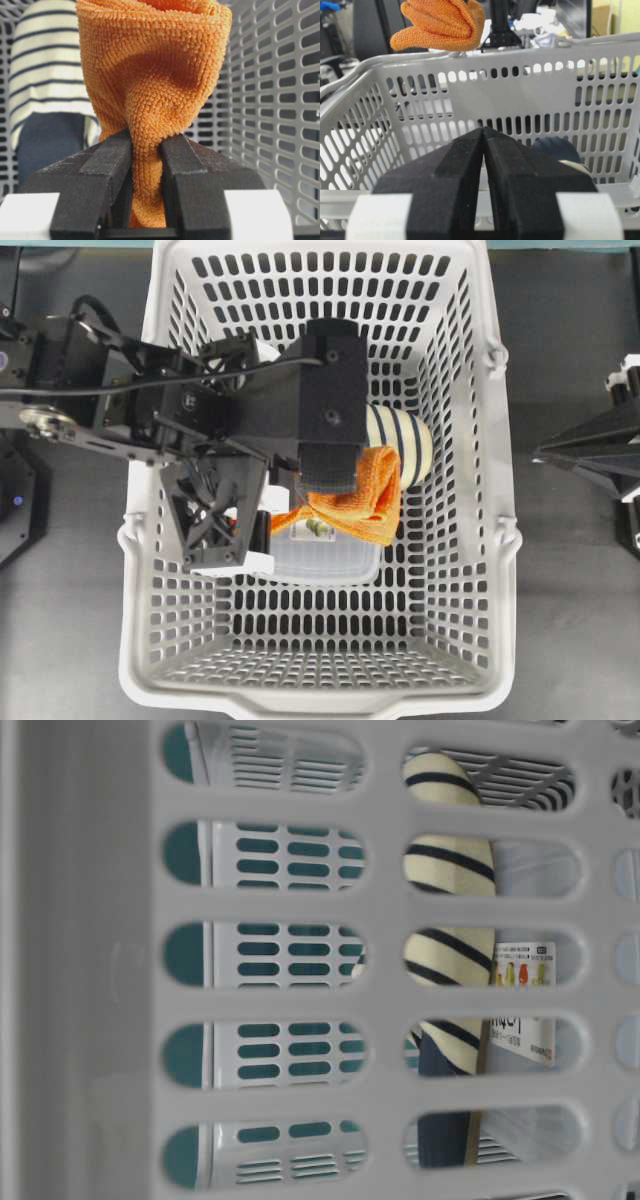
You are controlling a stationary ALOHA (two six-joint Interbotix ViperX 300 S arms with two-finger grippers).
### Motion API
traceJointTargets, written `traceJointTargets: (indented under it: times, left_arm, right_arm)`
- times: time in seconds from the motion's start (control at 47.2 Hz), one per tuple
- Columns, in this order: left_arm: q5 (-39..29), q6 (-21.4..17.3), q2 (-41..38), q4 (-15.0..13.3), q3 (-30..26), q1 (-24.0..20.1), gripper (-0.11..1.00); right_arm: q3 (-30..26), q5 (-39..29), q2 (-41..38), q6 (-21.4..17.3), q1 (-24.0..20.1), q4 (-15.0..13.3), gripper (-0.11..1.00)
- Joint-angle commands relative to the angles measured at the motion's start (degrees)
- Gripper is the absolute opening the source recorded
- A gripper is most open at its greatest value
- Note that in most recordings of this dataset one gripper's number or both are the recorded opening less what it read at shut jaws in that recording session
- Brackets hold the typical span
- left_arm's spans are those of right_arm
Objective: Pick up the orange cloth from the shopping basket with the left arm.
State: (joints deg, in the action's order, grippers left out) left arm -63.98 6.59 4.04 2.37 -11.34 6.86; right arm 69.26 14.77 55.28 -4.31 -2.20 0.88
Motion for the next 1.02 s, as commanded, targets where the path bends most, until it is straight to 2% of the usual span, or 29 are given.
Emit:
traceJointTargets:
  times: [0.0,0.466,0.679,0.806,0.997]
  left_arm:
    - [0.2,0.1,1.7,0.2,-0.4,-0.1,0.13]
    - [0.2,0.4,2.1,0.2,1.2,0.0,0.13]
    - [0.6,1.0,2.6,0.2,3.0,0.3,0.13]
    - [2.3,0.5,2.5,0.2,2.8,0.1,0.13]
    - [9.5,0.2,2.7,0.2,4.0,-0.8,0.13]
  right_arm:
    - [-0.4,0.3,-0.3,-0.1,-0.4,0.2,-0.01]
    - [0.2,0.1,0.0,-0.2,-1.8,0.2,-0.01]
    - [2.3,-5.1,3.5,-1.3,-3.6,0.2,-0.01]
    - [1.8,-7.6,7.4,-2.2,-4.0,0.2,-0.01]
    - [1.1,-7.5,9.8,-1.8,-3.6,0.1,-0.01]
